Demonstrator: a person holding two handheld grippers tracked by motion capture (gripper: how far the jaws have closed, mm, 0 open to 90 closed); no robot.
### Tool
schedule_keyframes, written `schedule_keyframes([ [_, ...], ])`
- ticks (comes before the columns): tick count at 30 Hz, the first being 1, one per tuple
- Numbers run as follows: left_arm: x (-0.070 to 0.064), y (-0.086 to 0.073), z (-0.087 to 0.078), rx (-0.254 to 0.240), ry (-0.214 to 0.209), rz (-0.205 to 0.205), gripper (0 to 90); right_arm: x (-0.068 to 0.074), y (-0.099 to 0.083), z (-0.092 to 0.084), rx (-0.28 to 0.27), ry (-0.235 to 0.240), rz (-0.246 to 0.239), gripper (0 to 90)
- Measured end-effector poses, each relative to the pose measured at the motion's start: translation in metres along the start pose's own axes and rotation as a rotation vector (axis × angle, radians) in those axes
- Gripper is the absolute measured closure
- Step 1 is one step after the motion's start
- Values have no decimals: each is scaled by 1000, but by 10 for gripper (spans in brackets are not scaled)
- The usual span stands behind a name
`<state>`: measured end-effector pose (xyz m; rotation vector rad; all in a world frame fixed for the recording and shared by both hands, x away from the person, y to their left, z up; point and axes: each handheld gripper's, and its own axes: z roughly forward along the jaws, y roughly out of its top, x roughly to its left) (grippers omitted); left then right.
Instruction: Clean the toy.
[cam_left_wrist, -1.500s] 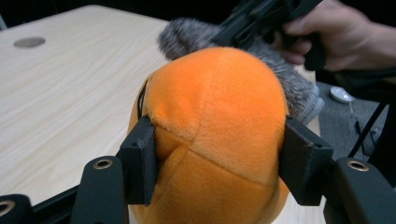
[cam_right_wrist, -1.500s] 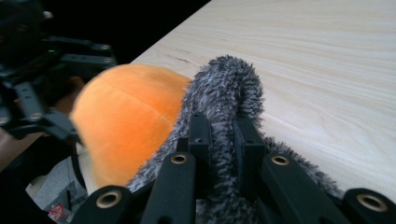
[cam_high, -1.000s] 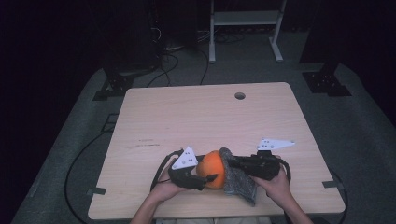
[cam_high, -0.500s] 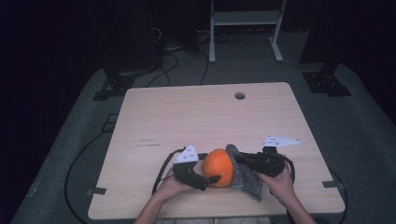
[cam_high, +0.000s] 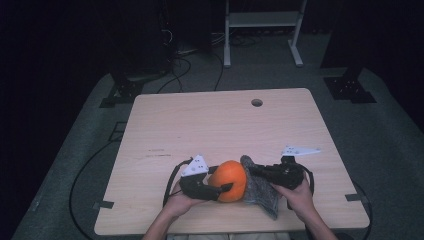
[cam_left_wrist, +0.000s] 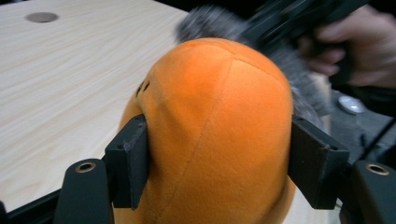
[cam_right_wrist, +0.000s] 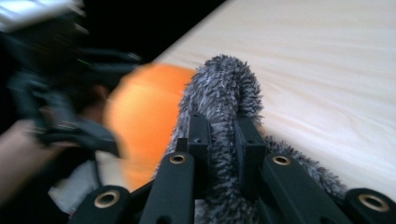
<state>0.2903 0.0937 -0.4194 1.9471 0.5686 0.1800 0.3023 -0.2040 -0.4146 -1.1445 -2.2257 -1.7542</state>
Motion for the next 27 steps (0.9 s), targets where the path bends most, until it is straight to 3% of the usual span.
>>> schedule_keyframes([
  [3,-4,-1,8,-14,27,0,276,12,3,-2,-18,49,-44,786],
  [5,-6,0,10,-20,34,20,199,18,2,1,-4,17,-92,783],
  [7,-4,-1,8,-31,18,15,123,16,2,2,-3,-14,-95,783],
  [9,-2,-3,9,-17,8,26,102,14,2,1,-1,-55,-101,781],
  [10,-2,-4,10,-12,11,37,106,12,2,1,-4,-64,-94,781],
  [12,-6,-5,10,-12,36,76,205,13,2,1,0,-81,-102,784],
  [14,-10,-5,13,-4,55,98,271,23,3,1,-9,-79,-155,789],
  [15,-11,-5,14,-5,53,100,291,32,3,2,-11,-69,-204,788],
  [17,-14,-4,15,1,55,114,297,41,4,4,-13,-60,-239,787],
  [19,-13,-4,13,-2,39,124,289,41,4,7,-5,-93,-240,787],
  [22,-11,-6,12,-11,-9,119,244,32,3,4,-11,-99,-208,788],
  [24,-14,-7,14,-11,17,157,265,31,3,3,-8,-108,-211,788],
  [27,-19,-8,18,-8,40,167,309,40,3,4,-2,-109,-246,790],
])
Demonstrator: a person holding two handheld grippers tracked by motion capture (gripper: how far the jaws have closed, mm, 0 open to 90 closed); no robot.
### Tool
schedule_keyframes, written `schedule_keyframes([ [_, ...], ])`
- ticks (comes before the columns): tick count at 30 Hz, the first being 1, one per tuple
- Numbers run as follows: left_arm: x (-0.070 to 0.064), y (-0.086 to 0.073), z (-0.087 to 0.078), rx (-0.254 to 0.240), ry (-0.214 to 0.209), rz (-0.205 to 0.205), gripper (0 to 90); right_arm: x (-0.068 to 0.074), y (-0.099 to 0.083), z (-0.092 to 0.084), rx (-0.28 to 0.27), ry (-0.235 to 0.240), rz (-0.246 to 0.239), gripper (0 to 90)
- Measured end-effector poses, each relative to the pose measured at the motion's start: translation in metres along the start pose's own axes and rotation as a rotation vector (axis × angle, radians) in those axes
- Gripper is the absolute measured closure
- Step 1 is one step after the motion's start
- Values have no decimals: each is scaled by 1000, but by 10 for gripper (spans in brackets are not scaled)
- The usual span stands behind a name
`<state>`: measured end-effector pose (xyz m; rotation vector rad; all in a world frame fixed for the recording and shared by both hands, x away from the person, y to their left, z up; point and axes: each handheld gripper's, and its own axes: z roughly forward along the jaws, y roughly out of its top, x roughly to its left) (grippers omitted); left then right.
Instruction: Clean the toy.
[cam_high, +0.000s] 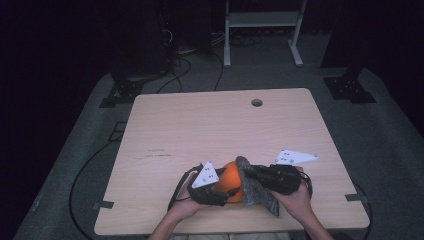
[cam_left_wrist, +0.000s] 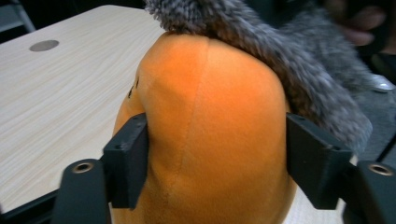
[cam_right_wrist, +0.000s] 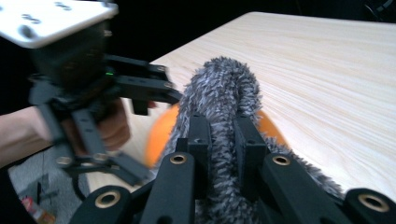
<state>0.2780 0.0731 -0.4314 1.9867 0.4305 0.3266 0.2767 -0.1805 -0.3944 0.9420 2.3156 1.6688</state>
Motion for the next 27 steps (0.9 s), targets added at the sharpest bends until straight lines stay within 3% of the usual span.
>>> schedule_keyframes([
  [3,-3,0,0,3,-2,12,322,10,2,2,0,9,-42,788],
  [8,-4,1,-4,5,-54,51,303,-6,1,-4,-2,-40,-4,790],
  [11,2,2,-7,-17,-68,25,212,-10,-3,-6,3,-49,6,790],
  [14,9,-1,-9,-14,-88,2,192,-12,-3,-7,2,-57,6,790],
  [17,8,-5,-6,-12,-61,27,317,-11,-3,-5,-6,-30,24,793],
  [19,9,-4,-5,-12,-39,9,359,-2,-2,-5,-19,1,12,793],
  [21,11,-4,-5,-19,-31,-21,377,11,1,-2,-15,37,-32,792],
  [24,11,-5,-7,-18,-27,-21,385,18,3,4,6,1,-88,792],
  [27,11,-5,-8,-19,-21,-20,390,5,2,-2,-9,-26,-42,790],
])
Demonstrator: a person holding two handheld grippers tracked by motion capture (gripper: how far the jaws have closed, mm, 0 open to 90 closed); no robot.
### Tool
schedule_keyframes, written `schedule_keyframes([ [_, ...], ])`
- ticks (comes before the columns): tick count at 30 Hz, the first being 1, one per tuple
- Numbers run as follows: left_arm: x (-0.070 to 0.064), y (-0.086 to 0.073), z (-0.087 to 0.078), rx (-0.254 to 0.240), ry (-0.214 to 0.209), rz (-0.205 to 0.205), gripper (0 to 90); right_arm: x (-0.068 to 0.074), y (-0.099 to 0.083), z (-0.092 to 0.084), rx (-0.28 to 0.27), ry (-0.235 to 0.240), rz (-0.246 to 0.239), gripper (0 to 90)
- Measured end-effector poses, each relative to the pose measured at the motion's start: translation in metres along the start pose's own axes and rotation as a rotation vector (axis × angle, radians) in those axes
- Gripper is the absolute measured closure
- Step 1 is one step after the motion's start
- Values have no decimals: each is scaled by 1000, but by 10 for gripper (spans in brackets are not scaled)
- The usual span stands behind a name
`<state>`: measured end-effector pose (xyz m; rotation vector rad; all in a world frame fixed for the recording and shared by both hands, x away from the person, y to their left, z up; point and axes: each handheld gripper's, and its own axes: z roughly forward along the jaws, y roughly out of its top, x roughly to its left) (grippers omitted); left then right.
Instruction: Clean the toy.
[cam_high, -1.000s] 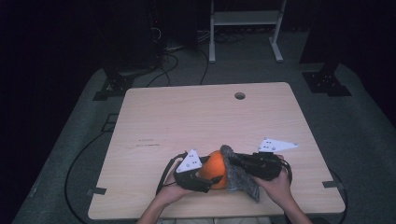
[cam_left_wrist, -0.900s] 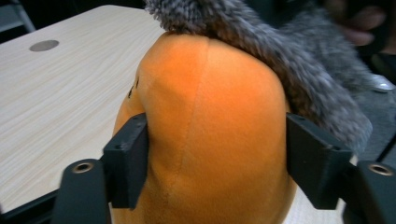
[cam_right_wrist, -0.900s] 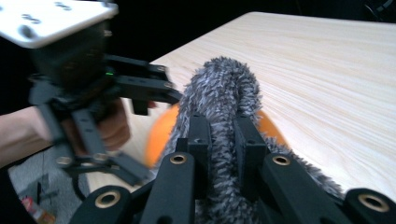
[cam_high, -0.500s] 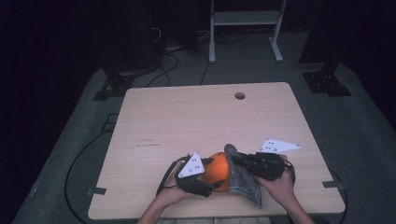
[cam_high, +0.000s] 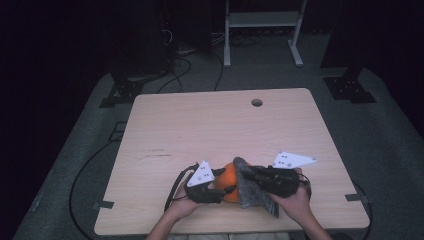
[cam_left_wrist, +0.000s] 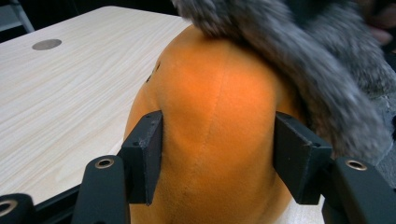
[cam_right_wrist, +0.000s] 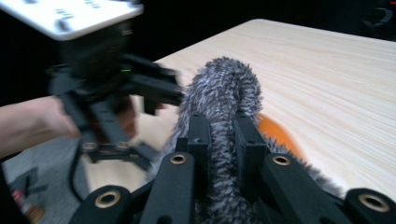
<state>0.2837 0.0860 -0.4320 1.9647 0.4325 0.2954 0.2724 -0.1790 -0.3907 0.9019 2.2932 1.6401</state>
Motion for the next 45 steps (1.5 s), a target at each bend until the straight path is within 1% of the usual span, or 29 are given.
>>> schedule_keyframes([
  [2,1,0,0,-7,1,0,388,-7,-4,-6,3,-36,16,791],
  [3,1,-1,0,-12,-2,-4,386,-9,-5,-8,4,-40,19,791],
  [7,-1,0,3,-19,1,-15,382,-4,-6,-8,6,-21,9,792],
  [9,-2,0,3,-14,-2,-1,382,0,-5,-7,15,-21,-16,791],
  [10,-2,0,2,-13,-16,7,372,0,-5,-6,19,-21,-20,791],
  [13,-2,-1,-2,-17,-45,70,307,-4,-7,-7,24,2,9,791],
  [14,0,-1,-3,-17,-50,67,285,-4,-7,-8,27,10,9,791],
  [16,1,-1,-2,-11,-41,67,243,-2,-6,-8,34,15,3,789],
  [18,0,-2,0,-11,-41,67,272,1,-5,-7,37,12,-7,789],
  [19,-3,-2,2,-10,-37,77,305,3,-4,-7,42,11,-10,789],
  [20,-6,-2,4,-6,-41,86,332,8,-2,-5,41,12,-34,790],
  [22,-12,-1,8,3,-43,114,361,15,1,0,46,43,-40,790],
  [23,-16,0,9,14,-43,137,369,17,2,2,50,49,-47,790],
  [25,-18,0,8,17,-36,152,380,18,4,6,65,32,-69,792],
  [27,-17,-1,6,10,-39,149,397,11,5,3,51,23,-41,793],
  [29,-17,-2,7,6,-45,152,399,-2,4,-3,40,-6,-2,793],
  [30,-19,-1,7,9,-49,160,399,-6,4,-5,40,-15,11,793],
  [31,-21,0,8,10,-51,169,397,-12,2,-7,43,-18,39,792],
  [32,-22,0,9,13,-52,175,393,-16,1,-8,43,0,71,792],
  [33,-23,1,10,19,-51,187,390,-17,1,-8,42,17,88,792],
  [34,-24,1,11,24,-49,195,389,-16,1,-6,43,38,95,791],
  [35,-25,1,10,28,-47,200,388,-14,2,-3,50,47,87,790],
  [37,-23,0,7,26,-36,204,391,-13,3,-1,61,51,76,790],
  [40,-20,1,4,21,-28,186,397,-22,3,-4,68,41,94,790],
  [41,-20,0,4,20,-29,186,396,-27,1,-7,76,14,99,790],
  [42,-21,0,5,26,-34,197,396,-32,-1,-8,86,-11,102,790],
  [43,-24,1,6,29,-40,210,393,-36,-3,-9,84,-6,128,790],
  [44,-26,2,8,35,-43,229,389,-37,-4,-9,79,16,145,791],
  [45,-28,3,9,44,-46,251,385,-34,-2,-9,77,24,139,791],
])
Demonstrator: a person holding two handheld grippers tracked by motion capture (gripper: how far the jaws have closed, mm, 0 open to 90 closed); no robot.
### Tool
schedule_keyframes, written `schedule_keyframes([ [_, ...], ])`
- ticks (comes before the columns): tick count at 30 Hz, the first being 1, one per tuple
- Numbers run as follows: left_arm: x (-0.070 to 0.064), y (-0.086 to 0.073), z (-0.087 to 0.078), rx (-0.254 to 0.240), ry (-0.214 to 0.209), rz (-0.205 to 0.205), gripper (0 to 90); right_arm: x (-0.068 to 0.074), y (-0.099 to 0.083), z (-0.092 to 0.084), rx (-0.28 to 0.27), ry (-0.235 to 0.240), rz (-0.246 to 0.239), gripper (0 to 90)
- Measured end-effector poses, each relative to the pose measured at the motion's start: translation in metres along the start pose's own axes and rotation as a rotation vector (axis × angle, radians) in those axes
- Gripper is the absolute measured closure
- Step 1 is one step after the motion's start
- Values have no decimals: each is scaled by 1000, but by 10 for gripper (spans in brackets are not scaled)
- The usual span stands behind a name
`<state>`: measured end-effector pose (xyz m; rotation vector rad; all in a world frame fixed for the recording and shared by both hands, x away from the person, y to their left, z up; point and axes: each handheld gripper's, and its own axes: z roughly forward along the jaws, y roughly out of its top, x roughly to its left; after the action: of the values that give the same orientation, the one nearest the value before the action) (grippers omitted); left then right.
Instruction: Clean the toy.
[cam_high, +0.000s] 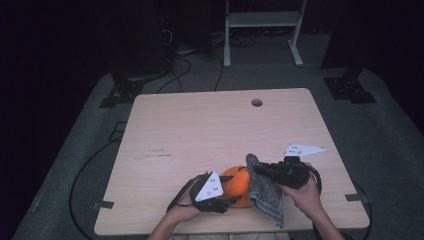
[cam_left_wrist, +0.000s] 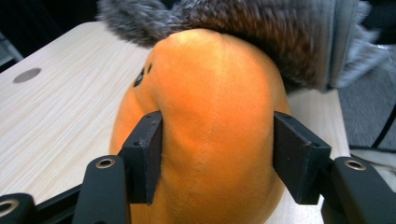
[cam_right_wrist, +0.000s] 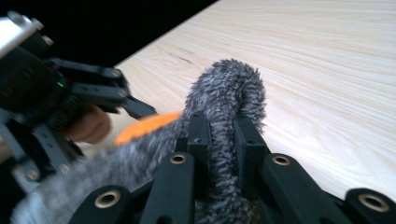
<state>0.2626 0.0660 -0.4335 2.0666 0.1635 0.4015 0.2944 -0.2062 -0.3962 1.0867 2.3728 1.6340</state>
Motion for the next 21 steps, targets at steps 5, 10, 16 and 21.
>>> schedule_keyframes([
  [5,-2,0,1,9,2,10,379,15,6,9,14,42,-66,790],
  [10,5,-2,-2,-14,26,-78,398,-5,0,4,6,24,9,790],
  [16,20,-12,-8,-50,24,-198,398,-13,-5,-1,-10,38,61,791],
  [21,24,-13,-8,-48,49,-246,400,1,0,3,-28,68,-2,791],
])
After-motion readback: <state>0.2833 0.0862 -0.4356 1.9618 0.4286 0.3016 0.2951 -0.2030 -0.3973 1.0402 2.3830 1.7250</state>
